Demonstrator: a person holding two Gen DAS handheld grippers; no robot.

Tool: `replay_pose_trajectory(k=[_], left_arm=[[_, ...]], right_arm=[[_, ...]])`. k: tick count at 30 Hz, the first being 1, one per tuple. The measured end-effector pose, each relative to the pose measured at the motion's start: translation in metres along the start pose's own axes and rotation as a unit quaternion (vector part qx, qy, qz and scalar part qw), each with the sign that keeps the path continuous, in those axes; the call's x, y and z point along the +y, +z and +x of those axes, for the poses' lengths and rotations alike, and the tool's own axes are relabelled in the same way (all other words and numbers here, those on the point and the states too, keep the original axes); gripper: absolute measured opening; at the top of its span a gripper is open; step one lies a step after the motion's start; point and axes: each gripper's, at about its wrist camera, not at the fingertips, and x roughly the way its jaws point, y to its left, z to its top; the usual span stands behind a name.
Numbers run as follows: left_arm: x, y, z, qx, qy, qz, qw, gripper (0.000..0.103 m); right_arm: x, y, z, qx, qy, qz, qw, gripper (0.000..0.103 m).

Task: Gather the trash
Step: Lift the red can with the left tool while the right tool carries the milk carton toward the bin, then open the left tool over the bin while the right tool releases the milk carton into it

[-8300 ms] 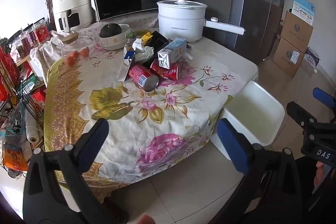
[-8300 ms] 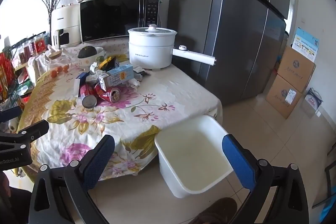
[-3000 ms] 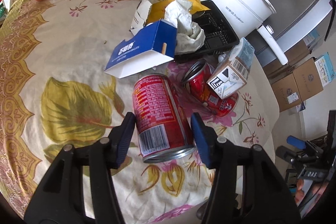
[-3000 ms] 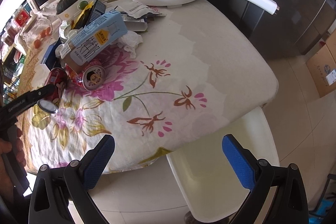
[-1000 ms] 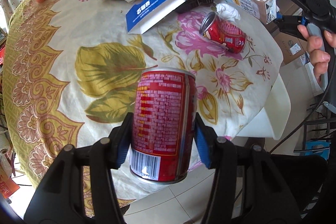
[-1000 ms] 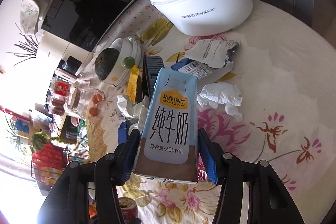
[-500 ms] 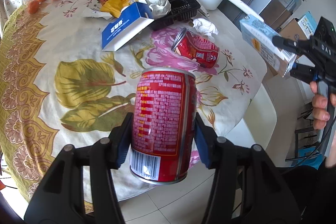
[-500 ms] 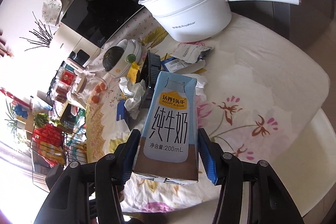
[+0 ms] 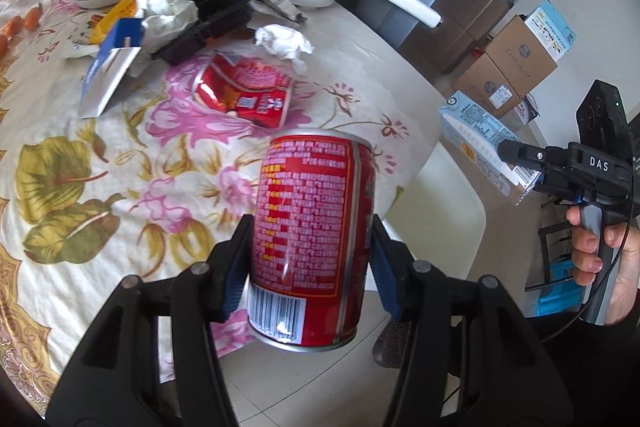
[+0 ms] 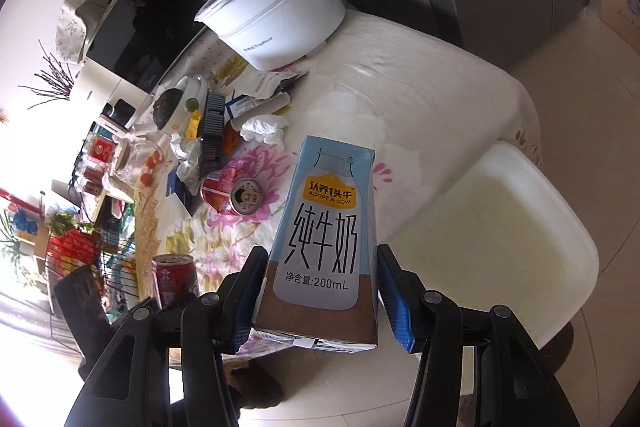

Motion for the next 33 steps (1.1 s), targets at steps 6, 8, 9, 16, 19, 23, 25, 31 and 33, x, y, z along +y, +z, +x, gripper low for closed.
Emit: replay_pose_trajectory(k=[6,8,9,16,19,23,25,31,33], left_arm=[[-0.05,0.002,0.028,0.004,-0.031,0.038,0.9988,0.056],[-0.067,0.002,0.039,0.007,-0.044,0.053,0.9976,0.056],[-0.076,0.002,0.045,0.009,-0.049,0.061,0.9969,0.056],[-0.125,-0.001,0.087,0.022,-0.076,0.114,0.9903,0.056],[-0.136,0.0,0.103,0.021,-0.077,0.134,0.9878,0.056],[-0.143,-0.001,0.123,0.007,-0.066,0.161,0.9847,0.056],[-0.143,-0.003,0.131,0.008,-0.059,0.171,0.9836,0.056],[-0.131,0.0,0.116,0.003,-0.038,0.157,0.9868,0.076],[-0.123,0.005,0.101,-0.006,-0.035,0.147,0.9885,0.082]], right_arm=[[-0.051,-0.016,-0.017,0.005,-0.035,0.019,0.999,0.056],[-0.072,-0.023,-0.021,0.007,-0.049,0.031,0.998,0.056],[-0.082,-0.025,-0.024,0.008,-0.056,0.038,0.998,0.056],[-0.145,-0.043,-0.038,0.013,-0.091,0.078,0.993,0.056],[-0.16,-0.046,-0.039,0.017,-0.102,0.086,0.991,0.056],[-0.171,-0.05,-0.036,0.026,-0.112,0.09,0.989,0.056],[-0.171,-0.05,-0.034,0.029,-0.114,0.09,0.989,0.056],[-0.164,-0.047,-0.031,0.027,-0.114,0.081,0.99,0.056],[-0.162,-0.046,-0.028,0.028,-0.117,0.078,0.99,0.056]])
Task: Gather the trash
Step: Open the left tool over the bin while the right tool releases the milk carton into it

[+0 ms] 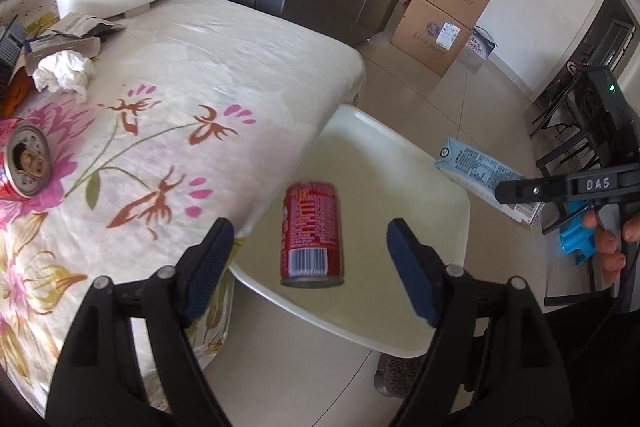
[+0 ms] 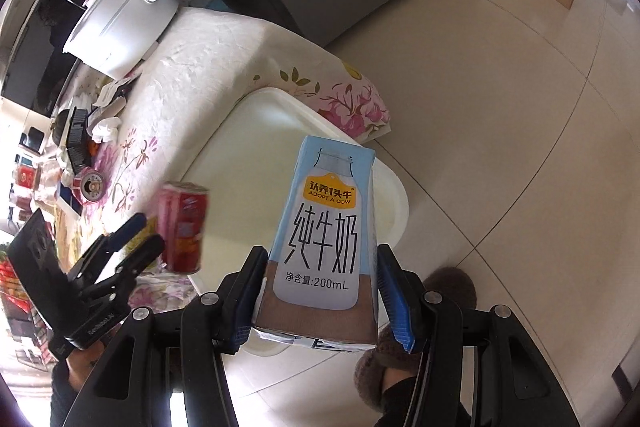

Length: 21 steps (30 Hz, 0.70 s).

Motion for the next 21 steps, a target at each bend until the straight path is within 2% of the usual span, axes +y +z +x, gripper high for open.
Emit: replay_pose_trajectory(k=[3,5,12,21], left_arm=[[0.013,0.0,-0.021,-0.004,0.024,-0.008,0.9997,0.09],[0.02,-0.001,-0.033,-0.004,0.042,-0.012,0.999,0.1],[0.046,-0.013,-0.066,0.016,0.1,-0.043,0.9939,0.102],[0.086,-0.02,-0.105,0.009,0.112,-0.104,0.9882,0.102]], right_arm=[[0.002,-0.001,0.004,0.005,-0.007,-0.001,1.0,0.056],[0.007,-0.002,0.008,0.008,-0.013,-0.004,1.0,0.056],[0.032,-0.004,0.015,0.007,-0.039,-0.037,0.999,0.056],[0.065,-0.007,0.038,0.026,-0.071,-0.068,0.995,0.056]])
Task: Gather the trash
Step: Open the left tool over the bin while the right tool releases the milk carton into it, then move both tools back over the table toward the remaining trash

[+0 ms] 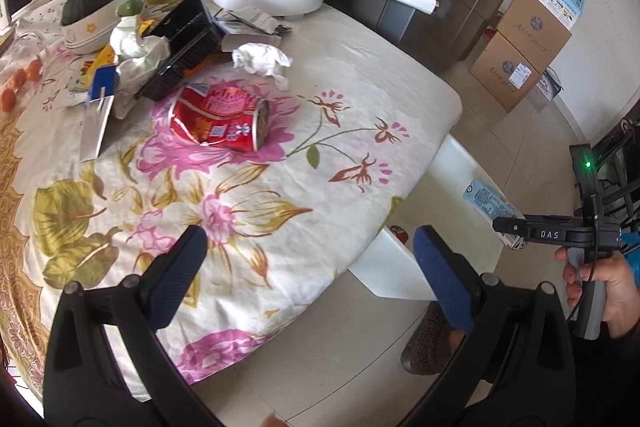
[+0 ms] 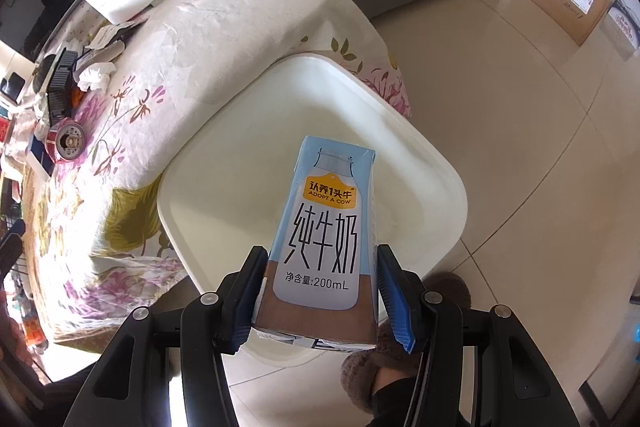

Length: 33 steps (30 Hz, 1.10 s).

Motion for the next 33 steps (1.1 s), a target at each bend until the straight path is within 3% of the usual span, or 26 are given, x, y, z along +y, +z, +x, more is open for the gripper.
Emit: replay_pose_trajectory(k=[10,11,13,16,33], left_arm=[[0.042,-0.012,-0.026,-0.008,0.013,-0.039,0.9991,0.102],[0.046,-0.013,-0.027,-0.008,0.015,-0.041,0.999,0.102],[0.054,-0.016,-0.03,-0.008,0.018,-0.047,0.9987,0.102],[0.065,-0.02,-0.035,-0.009,0.024,-0.056,0.9981,0.102],[0.126,-0.036,-0.051,-0.016,0.053,-0.115,0.9918,0.102]], right_arm=[[0.031,0.013,0.016,0.013,-0.016,-0.008,1.0,0.057],[0.034,0.015,0.016,0.015,-0.014,-0.005,1.0,0.059],[0.039,0.017,0.015,0.017,-0.009,0.002,1.0,0.073],[0.049,0.02,0.012,0.015,0.003,0.003,1.0,0.075],[0.152,0.029,-0.029,-0.047,0.06,-0.074,0.994,0.08]])
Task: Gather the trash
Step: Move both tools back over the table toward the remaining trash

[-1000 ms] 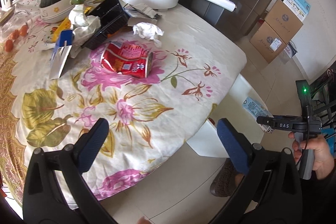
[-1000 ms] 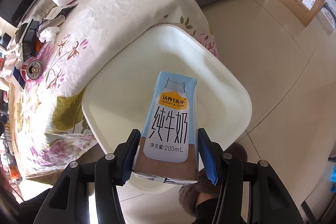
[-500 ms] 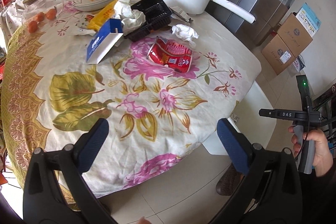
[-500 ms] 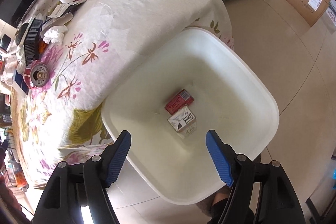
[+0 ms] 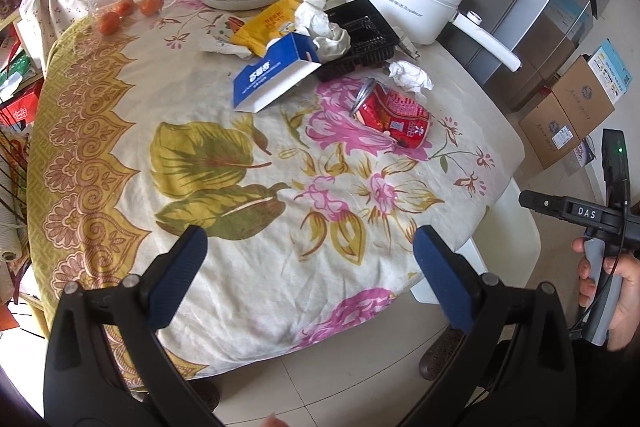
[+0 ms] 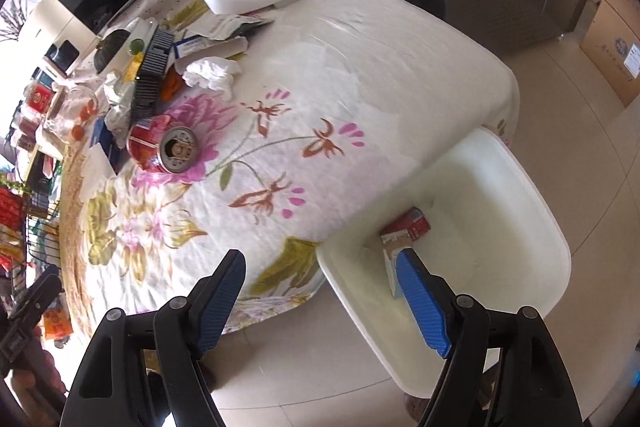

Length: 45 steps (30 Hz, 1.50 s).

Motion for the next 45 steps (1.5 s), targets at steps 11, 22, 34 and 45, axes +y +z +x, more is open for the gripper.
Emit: replay_pose_trajectory(k=[11,22,34,45], left_arm=[[0.032,0.017,0.019,0.0,0.047,-0.019,0.9987,0.102],[0.057,0.037,0.044,0.001,0.063,-0.028,0.9976,0.102],[0.039,0.076,0.073,-0.014,0.035,0.003,0.9993,0.102],[0.022,0.094,0.123,-0.039,0.108,0.1,0.9884,0.096]], right_arm=[[0.064,0.021,0.0,-0.034,0.018,-0.029,0.999,0.084],[0.095,0.033,0.009,-0.051,-0.01,-0.072,0.996,0.084],[0.082,0.047,0.016,-0.046,-0.005,-0.04,0.998,0.084],[0.062,0.052,0.025,-0.036,-0.032,-0.023,0.999,0.084]])
